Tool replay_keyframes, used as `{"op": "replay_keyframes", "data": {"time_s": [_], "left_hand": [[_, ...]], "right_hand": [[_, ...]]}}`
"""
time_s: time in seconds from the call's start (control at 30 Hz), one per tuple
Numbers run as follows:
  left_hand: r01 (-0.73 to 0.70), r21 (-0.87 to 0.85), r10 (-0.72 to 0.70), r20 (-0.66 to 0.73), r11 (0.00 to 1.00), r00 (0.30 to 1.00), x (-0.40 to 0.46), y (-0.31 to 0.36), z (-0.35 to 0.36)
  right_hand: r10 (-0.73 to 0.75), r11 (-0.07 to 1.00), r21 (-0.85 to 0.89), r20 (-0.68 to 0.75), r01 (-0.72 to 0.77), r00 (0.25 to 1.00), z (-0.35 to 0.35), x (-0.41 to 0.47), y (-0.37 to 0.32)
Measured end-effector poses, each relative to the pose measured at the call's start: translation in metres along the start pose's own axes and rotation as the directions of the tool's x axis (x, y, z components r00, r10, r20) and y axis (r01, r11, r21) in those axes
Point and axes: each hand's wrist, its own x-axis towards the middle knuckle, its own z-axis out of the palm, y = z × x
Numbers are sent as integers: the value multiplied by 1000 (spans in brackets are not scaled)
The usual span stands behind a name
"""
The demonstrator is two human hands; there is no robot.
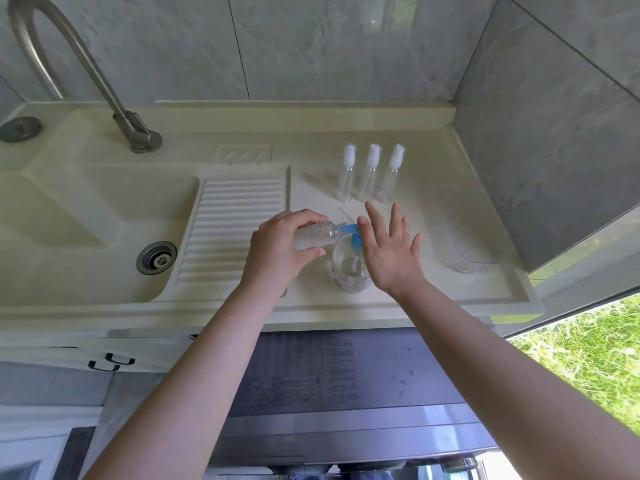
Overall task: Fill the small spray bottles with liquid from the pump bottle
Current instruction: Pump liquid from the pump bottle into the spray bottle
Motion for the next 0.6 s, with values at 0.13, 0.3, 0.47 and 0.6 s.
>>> {"op": "replay_keyframes", "data": {"time_s": [0.13, 0.3, 0.47, 0.6], "left_hand": [[3, 5, -3, 18, 1000, 1000, -1, -1, -1], [2, 2, -2, 14, 1000, 1000, -1, -2, -1], [6, 4, -7, 34, 1000, 999, 1, -1, 0], [6, -26, -6, 15, 1000, 1000, 0, 0, 0]], "right_hand": [[22, 1000, -1, -22, -22, 1000, -6, 1, 1], [-26, 990, -139, -49, 19, 998, -11, 4, 3], [2, 995, -102, 9, -1, 1000, -8, 4, 5], [-28, 994, -103, -56, 22, 998, -18, 6, 4]]}}
